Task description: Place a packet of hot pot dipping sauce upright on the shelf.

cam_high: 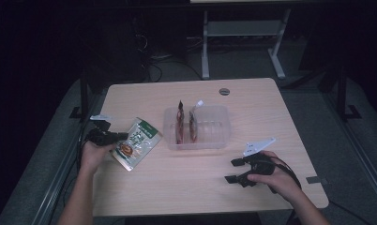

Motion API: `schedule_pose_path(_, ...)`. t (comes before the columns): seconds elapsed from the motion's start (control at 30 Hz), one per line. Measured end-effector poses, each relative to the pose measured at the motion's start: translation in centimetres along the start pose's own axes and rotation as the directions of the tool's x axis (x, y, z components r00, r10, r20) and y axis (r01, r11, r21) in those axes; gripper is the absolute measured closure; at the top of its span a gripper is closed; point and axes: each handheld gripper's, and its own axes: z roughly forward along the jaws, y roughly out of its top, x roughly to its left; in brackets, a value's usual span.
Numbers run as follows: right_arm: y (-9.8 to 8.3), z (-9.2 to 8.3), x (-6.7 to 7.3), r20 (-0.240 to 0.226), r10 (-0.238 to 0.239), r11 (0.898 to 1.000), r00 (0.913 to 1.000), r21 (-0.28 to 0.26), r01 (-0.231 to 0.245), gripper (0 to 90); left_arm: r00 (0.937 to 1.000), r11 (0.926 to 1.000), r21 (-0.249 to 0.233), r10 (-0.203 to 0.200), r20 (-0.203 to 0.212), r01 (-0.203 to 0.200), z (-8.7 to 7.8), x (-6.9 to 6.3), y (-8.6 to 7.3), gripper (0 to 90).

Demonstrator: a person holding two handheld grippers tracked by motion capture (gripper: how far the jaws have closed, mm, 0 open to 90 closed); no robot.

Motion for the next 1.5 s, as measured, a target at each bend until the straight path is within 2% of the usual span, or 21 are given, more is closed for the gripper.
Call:
schedule_pose_path(0.03,0.0,0.0,0.0,0.000,0.007,1.000,1.0000,-0.002,-0.007,24.6,0.9999,0.9999,0.003,0.012,0.003,-0.012,-0.5,-0.1,-0.1,90.0)
schedule_pose_path(0.17,0.0,0.0,-0.1,-0.001,0.029,1.000,0.9996,-0.010,-0.029,24.8,0.9999,0.9999,-0.006,0.009,0.010,-0.009,-1.2,-0.5,-0.2,90.0)
schedule_pose_path(0.5,0.2,0.0,-0.1,-0.010,0.027,0.999,0.9996,-0.020,-0.027,25.0,0.9988,0.9985,-0.031,0.045,0.016,-0.045,-4.3,-2.5,-1.3,90.0)
schedule_pose_path(0.63,0.3,0.1,0.0,-0.014,0.027,0.999,0.9995,-0.026,-0.027,25.0,0.9970,0.9966,-0.052,0.065,0.041,-0.063,-5.7,-3.8,-1.9,90.0)
schedule_pose_path(0.7,0.3,0.1,0.0,-0.015,0.027,0.999,0.9995,-0.026,-0.027,25.0,0.9963,0.9961,-0.055,0.071,0.049,-0.068,-5.9,-4.0,-2.0,90.0)
schedule_pose_path(0.77,0.3,0.1,0.0,-0.018,0.028,0.999,0.9995,-0.032,-0.028,25.2,0.9940,0.9948,-0.062,0.085,0.069,-0.081,-6.3,-5.1,-2.2,90.0)
schedule_pose_path(0.83,0.4,0.0,0.0,-0.021,0.031,0.999,0.9993,-0.033,-0.032,25.2,0.9926,0.9942,-0.059,0.094,0.077,-0.090,-6.4,-5.4,-2.2,90.0)
schedule_pose_path(0.87,0.4,0.0,0.0,-0.025,0.032,0.999,0.9992,-0.037,-0.033,25.2,0.9907,0.9926,-0.064,0.108,0.083,-0.103,-6.6,-6.2,-2.2,90.0)
schedule_pose_path(0.9,0.4,0.0,0.0,-0.026,0.032,0.999,0.9991,-0.039,-0.033,25.2,0.9907,0.9926,-0.064,0.108,0.083,-0.103,-6.6,-6.2,-2.2,90.0)
schedule_pose_path(0.93,0.4,0.0,0.0,-0.026,0.033,0.999,0.9991,-0.041,-0.034,25.2,0.9875,0.9908,-0.072,0.122,0.100,-0.115,-6.8,-6.9,-2.2,90.0)
schedule_pose_path(1.03,0.4,0.0,-0.1,-0.027,0.029,0.998,0.9992,-0.046,-0.031,25.2,0.9827,0.9890,-0.081,0.134,0.128,-0.124,-6.9,-8.0,-2.2,90.0)
schedule_pose_path(1.13,0.4,-0.1,0.0,-0.033,0.036,0.998,0.9988,-0.049,-0.038,25.2,0.9748,0.9861,-0.084,0.155,0.160,-0.143,-6.7,-9.0,-2.0,90.0)
schedule_pose_path(1.17,0.4,-0.1,0.0,-0.034,0.036,0.998,0.9988,-0.050,-0.038,25.2,0.9748,0.9861,-0.084,0.155,0.160,-0.143,-6.7,-9.0,-2.0,90.0)
schedule_pose_path(1.2,0.4,-0.1,0.0,-0.034,0.037,0.998,0.9987,-0.050,-0.039,25.2,0.9688,0.9840,-0.085,0.170,0.181,-0.157,-6.4,-9.7,-1.8,90.0)
schedule_pose_path(1.23,0.4,-0.1,0.0,-0.034,0.037,0.998,0.9987,-0.050,-0.039,25.2,0.9688,0.9840,-0.085,0.170,0.181,-0.157,-6.4,-9.7,-1.8,90.0)
schedule_pose_path(1.27,0.4,-0.1,0.0,-0.039,0.040,0.998,0.9984,-0.053,-0.042,25.2,0.9612,0.9809,-0.092,0.187,0.203,-0.172,-6.1,-10.4,-1.5,90.0)
schedule_pose_path(1.37,0.5,-0.2,-0.1,-0.046,0.040,0.997,0.9982,-0.060,-0.043,25.2,0.9496,0.9765,-0.095,0.211,0.232,-0.193,-5.5,-11.6,-1.1,90.0)
schedule_pose_path(1.4,0.5,-0.2,-0.1,-0.048,0.043,0.997,0.9979,-0.062,-0.046,25.2,0.9496,0.9765,-0.095,0.211,0.232,-0.193,-5.5,-11.6,-1.1,90.0)
schedule_pose_path(1.43,0.5,-0.3,-0.1,-0.051,0.044,0.997,0.9978,-0.063,-0.047,25.2,0.9407,0.9724,-0.094,0.231,0.249,-0.214,-5.1,-12.4,-0.9,90.0)
schedule_pose_path(1.5,0.5,-0.3,-0.1,-0.051,0.043,0.997,0.9978,-0.064,-0.046,25.2,0.9326,0.9682,-0.095,0.249,0.262,-0.232,-4.7,-13.1,-0.7,90.0)
